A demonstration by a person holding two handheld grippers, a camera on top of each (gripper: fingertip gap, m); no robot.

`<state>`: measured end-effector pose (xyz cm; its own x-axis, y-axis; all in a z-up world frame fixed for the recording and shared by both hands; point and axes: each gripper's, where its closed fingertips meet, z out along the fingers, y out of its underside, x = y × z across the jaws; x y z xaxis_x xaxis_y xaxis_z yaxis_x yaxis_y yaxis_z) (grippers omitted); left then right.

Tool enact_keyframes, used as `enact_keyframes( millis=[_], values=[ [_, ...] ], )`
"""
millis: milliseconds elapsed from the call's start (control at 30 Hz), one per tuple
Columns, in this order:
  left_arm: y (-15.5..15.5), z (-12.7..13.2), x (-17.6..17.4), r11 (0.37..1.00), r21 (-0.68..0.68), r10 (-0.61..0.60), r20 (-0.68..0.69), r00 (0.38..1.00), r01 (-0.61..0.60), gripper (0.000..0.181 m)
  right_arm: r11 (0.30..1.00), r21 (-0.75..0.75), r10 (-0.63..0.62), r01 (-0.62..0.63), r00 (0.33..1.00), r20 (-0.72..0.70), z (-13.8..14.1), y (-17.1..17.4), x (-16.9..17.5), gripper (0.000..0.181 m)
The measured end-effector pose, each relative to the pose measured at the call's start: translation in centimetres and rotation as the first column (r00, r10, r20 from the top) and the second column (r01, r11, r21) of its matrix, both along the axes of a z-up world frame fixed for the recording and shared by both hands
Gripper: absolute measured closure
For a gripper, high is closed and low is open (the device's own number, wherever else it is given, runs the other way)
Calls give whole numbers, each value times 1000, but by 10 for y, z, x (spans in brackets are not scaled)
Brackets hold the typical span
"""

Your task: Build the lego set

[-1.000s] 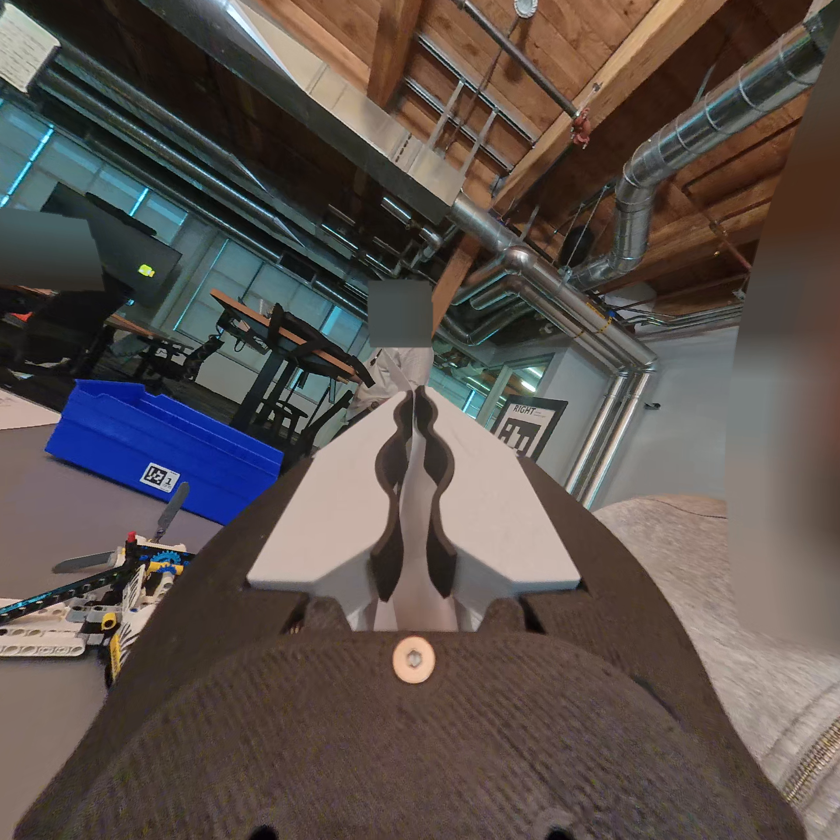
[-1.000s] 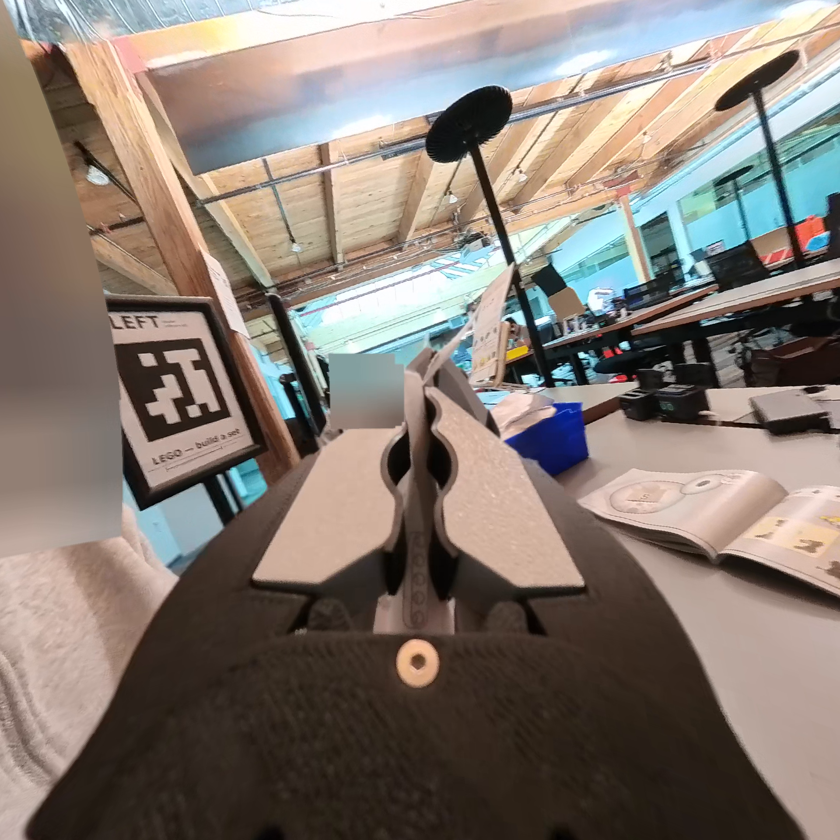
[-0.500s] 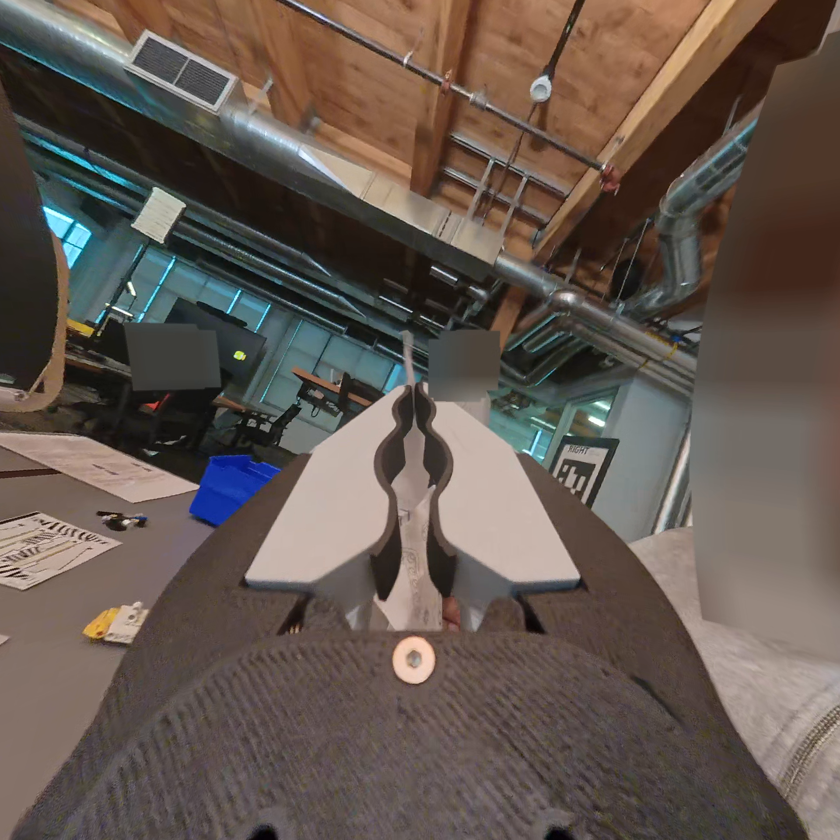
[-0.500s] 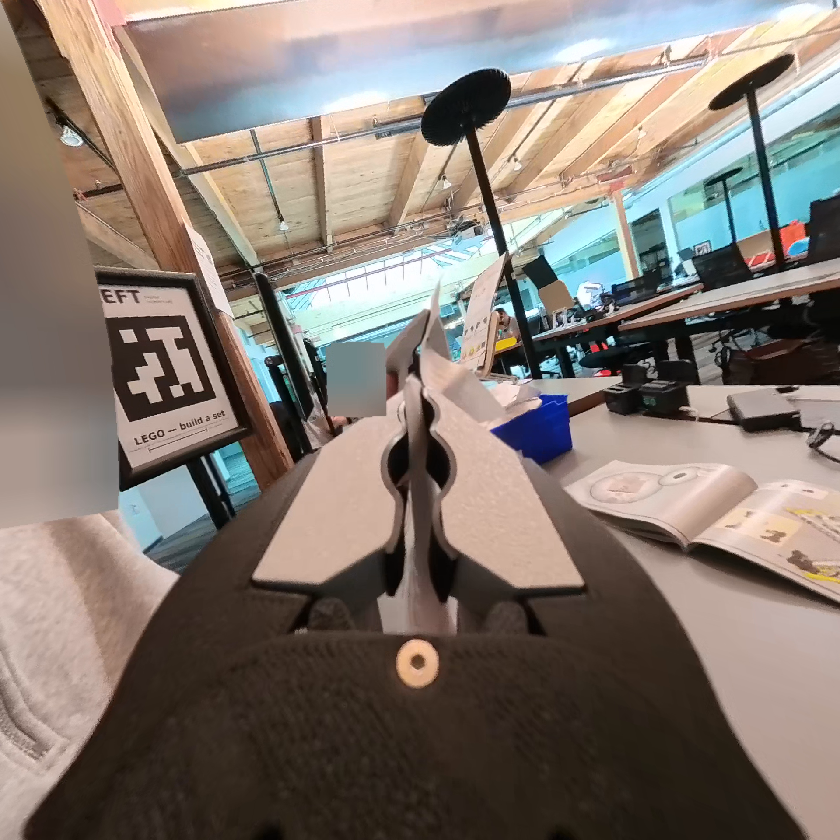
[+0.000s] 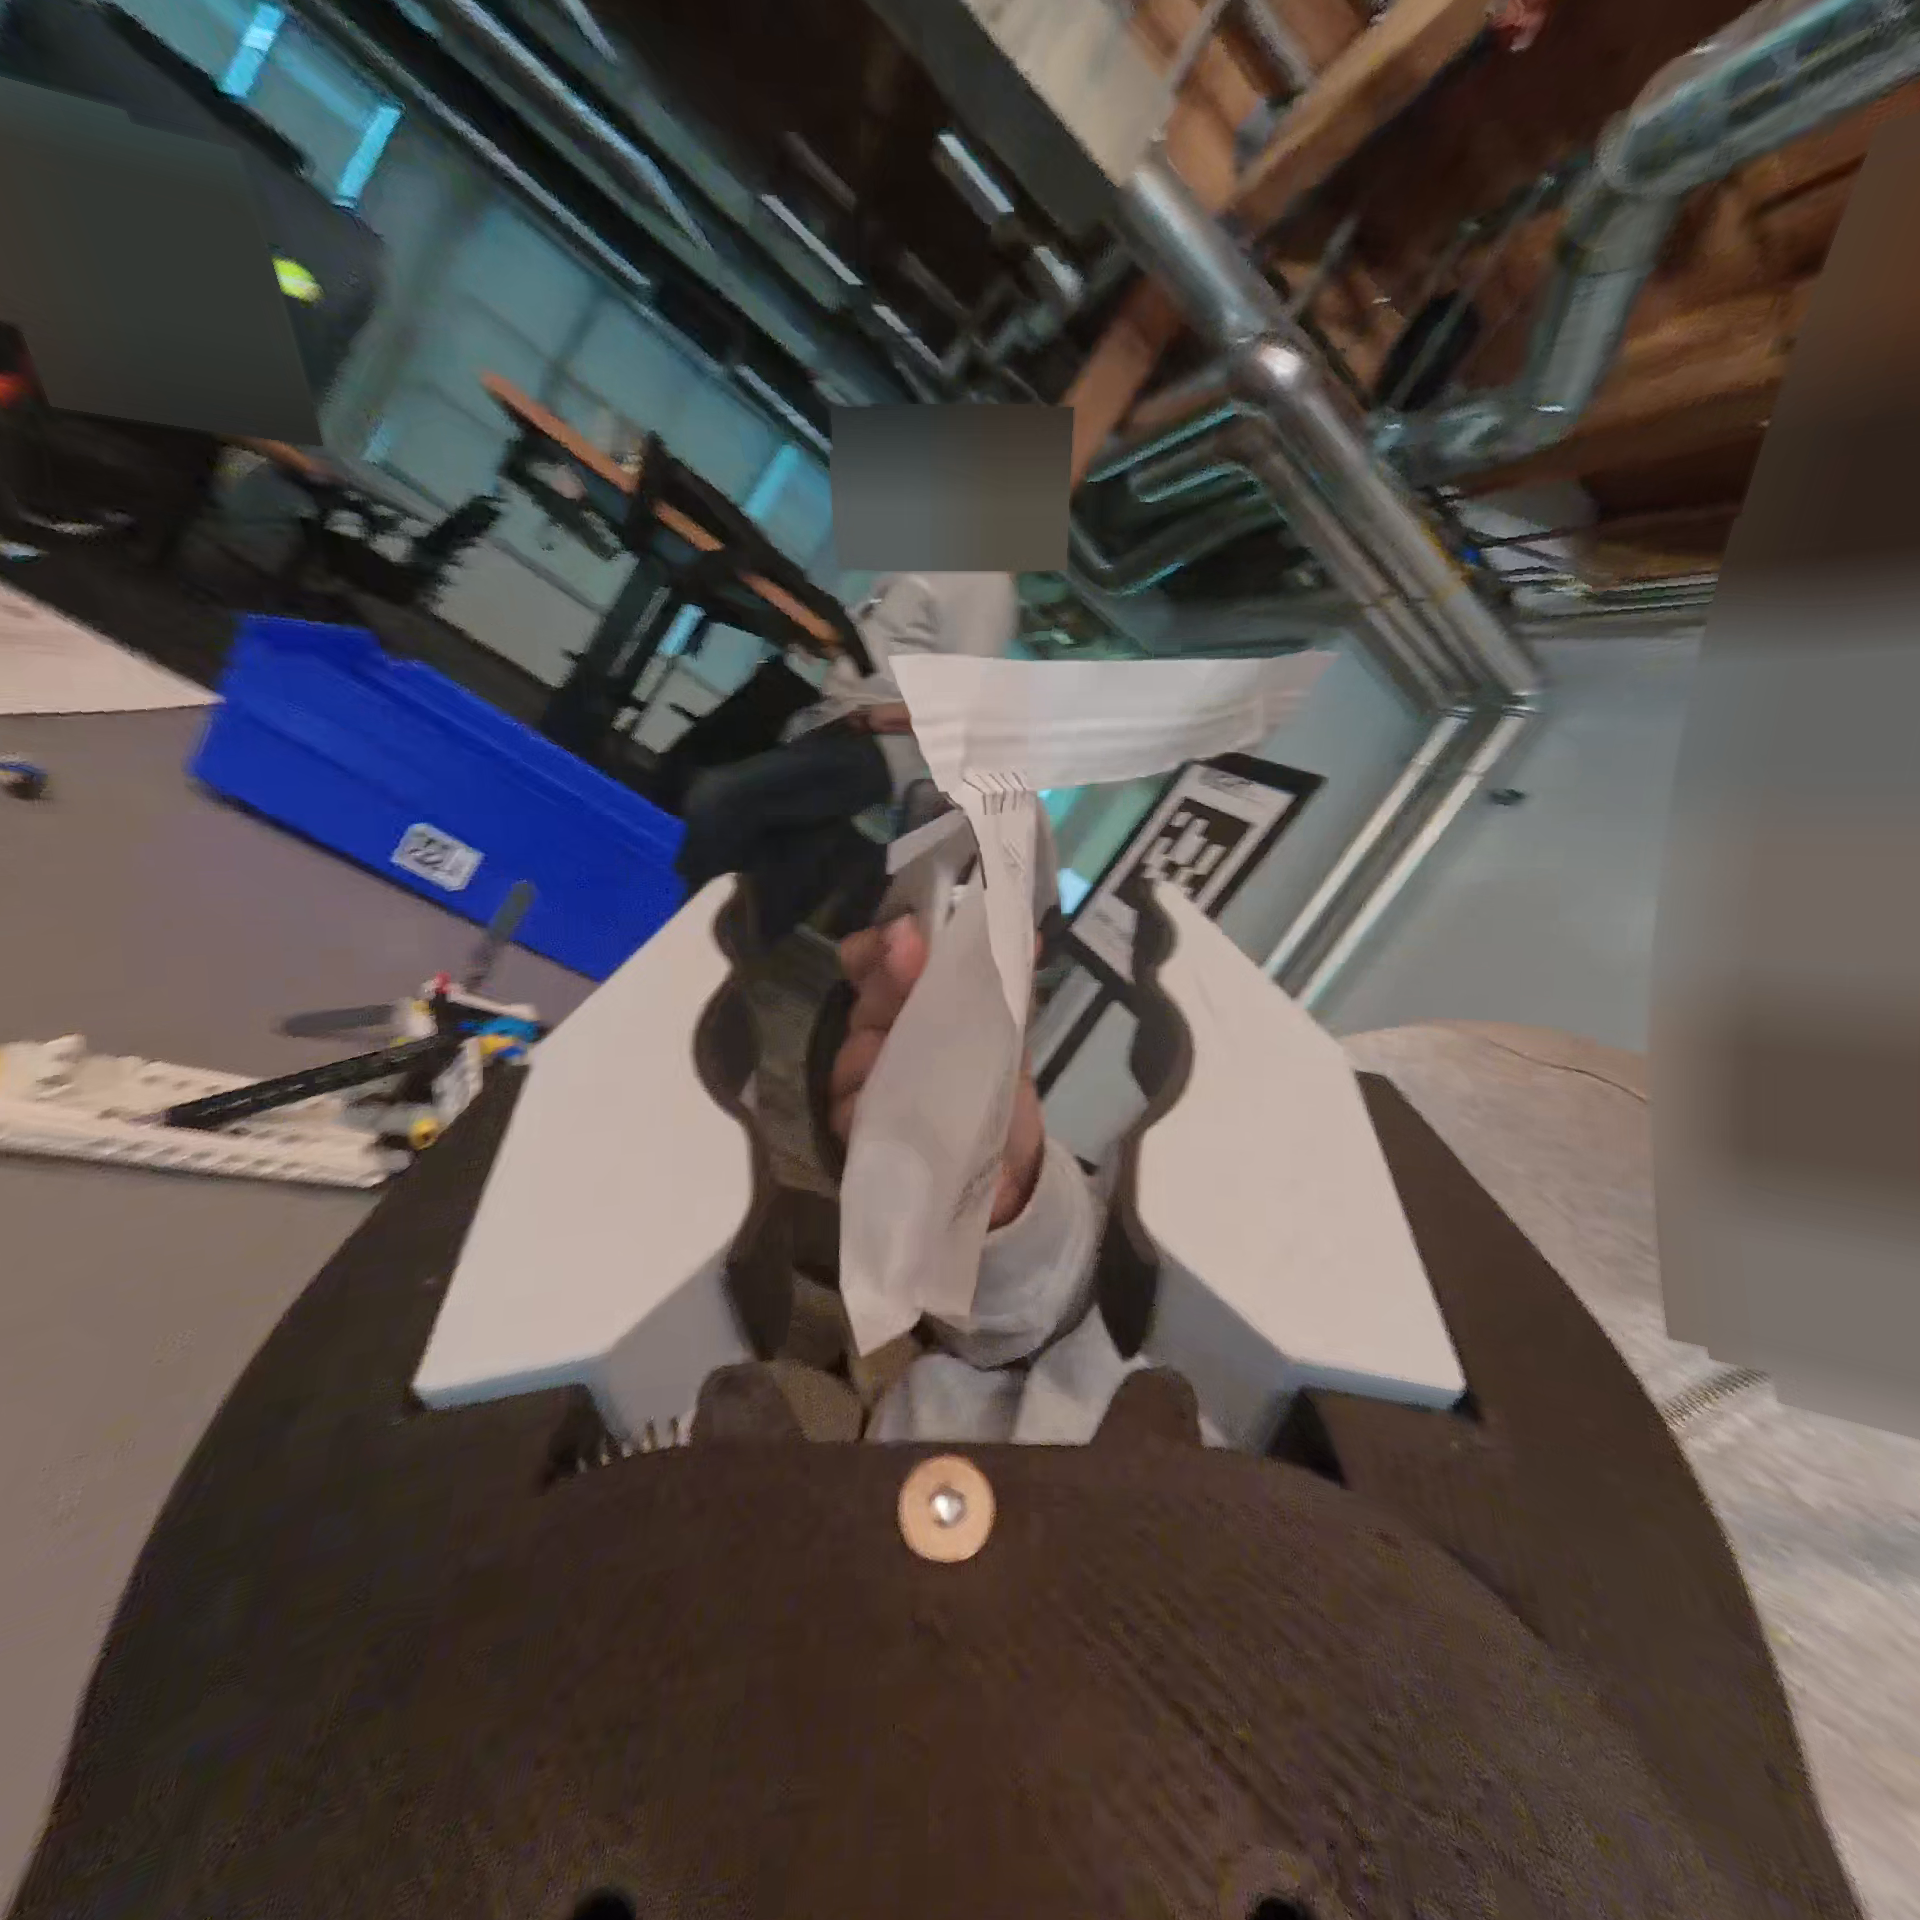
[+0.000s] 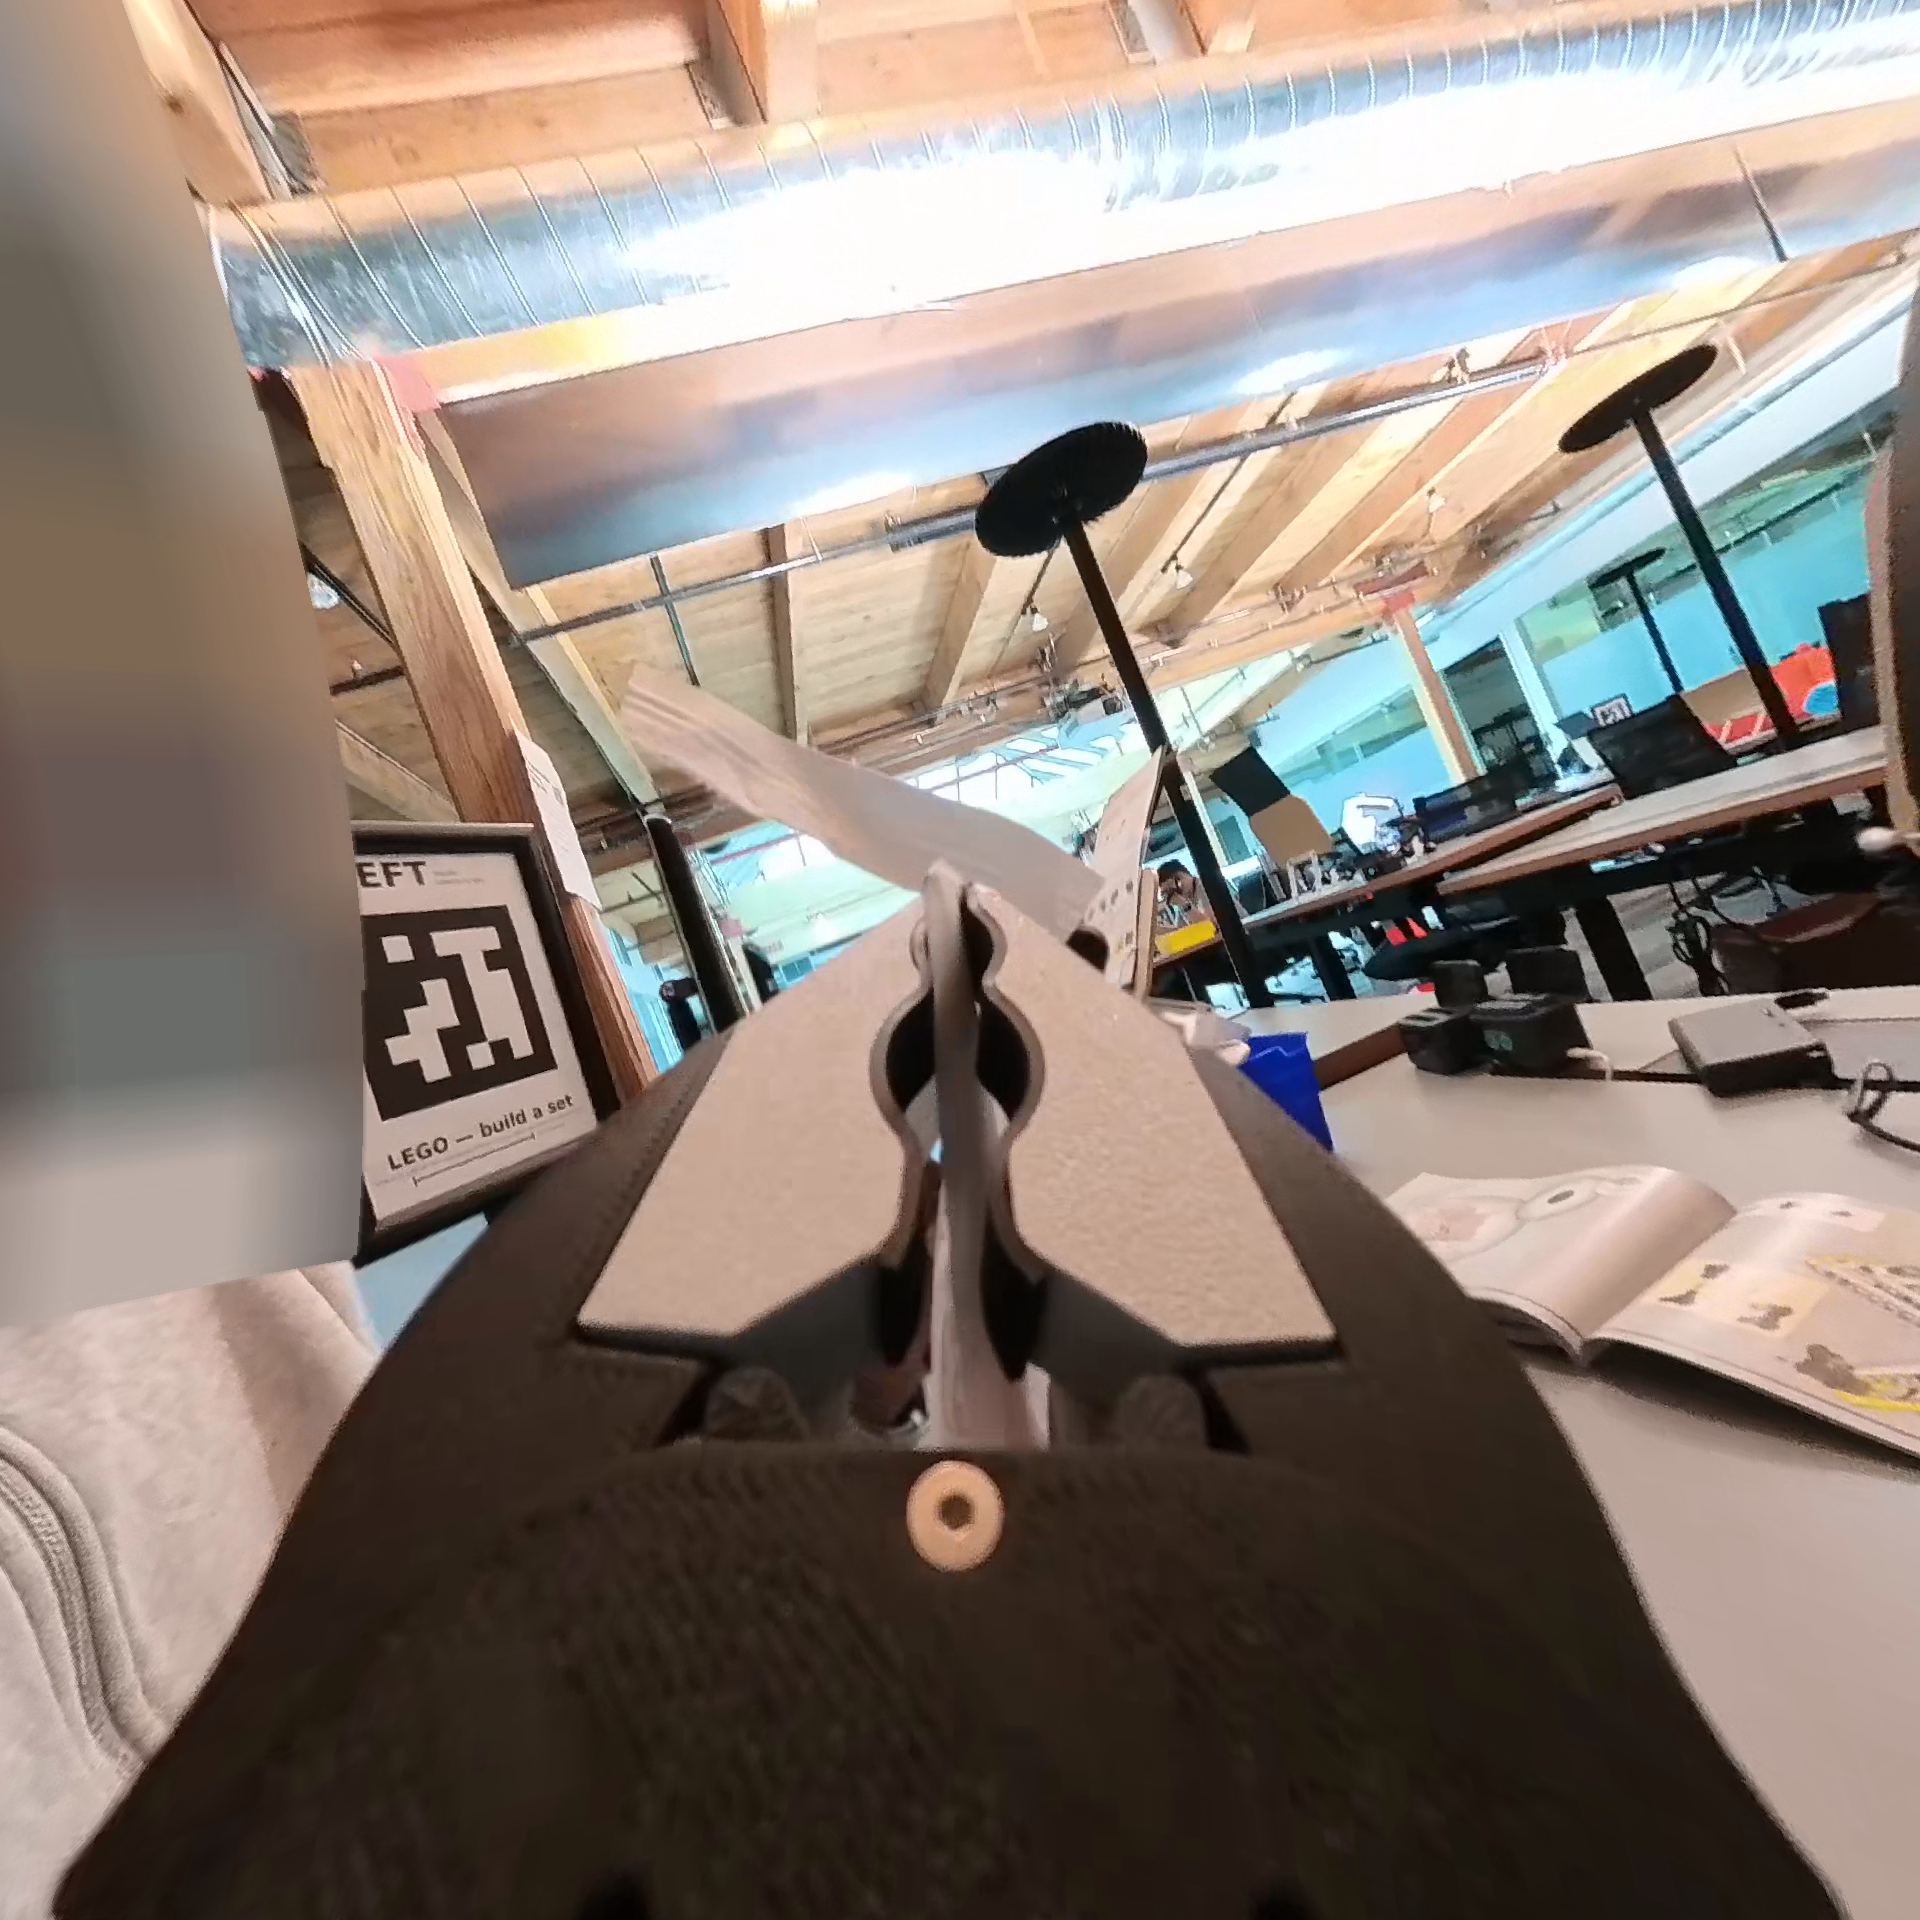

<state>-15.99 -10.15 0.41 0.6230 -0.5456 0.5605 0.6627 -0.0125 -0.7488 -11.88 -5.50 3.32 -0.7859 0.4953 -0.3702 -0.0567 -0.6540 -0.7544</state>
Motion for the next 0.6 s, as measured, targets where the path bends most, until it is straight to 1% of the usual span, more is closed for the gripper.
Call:
enact_keyframes(
  millis=[33,100,133,267,333,367,433,467,533,600],
  values=[
    [0,4,4,999,40,-26,11,1000,26,127,1000,-12,-3,3,1000,-5,0,1,0,181],
    [-5,13,9,989,138,-58,23,998,54,172,1000,-18,-8,8,1000,3,-4,1,-2,181],
    [-6,16,10,986,160,-59,21,998,55,181,1000,-14,-13,13,1000,5,-6,2,-3,181],
    [-8,11,8,994,109,-2,-55,998,8,181,999,36,-33,32,999,20,-13,3,-6,180],
    [-11,8,11,998,60,-9,-109,994,16,181,996,64,-60,58,998,27,-11,11,-7,159],
    [-13,5,12,1000,22,-10,-142,990,13,181,995,69,-73,71,997,24,-6,17,-6,151],
    [-13,-7,13,997,-76,-6,-224,974,-11,181,991,94,-94,92,995,19,4,26,-2,145],
    [-14,-14,16,992,-129,-21,-269,963,-14,181,986,132,-103,99,994,25,7,26,-1,145],
    [-16,-29,22,976,-218,-64,-345,937,-14,181,960,270,-99,78,993,63,3,12,-2,142],
    [-19,-40,31,959,-282,-132,-381,915,21,181,902,430,-97,43,990,105,-12,-11,-5,139]
  ],
)
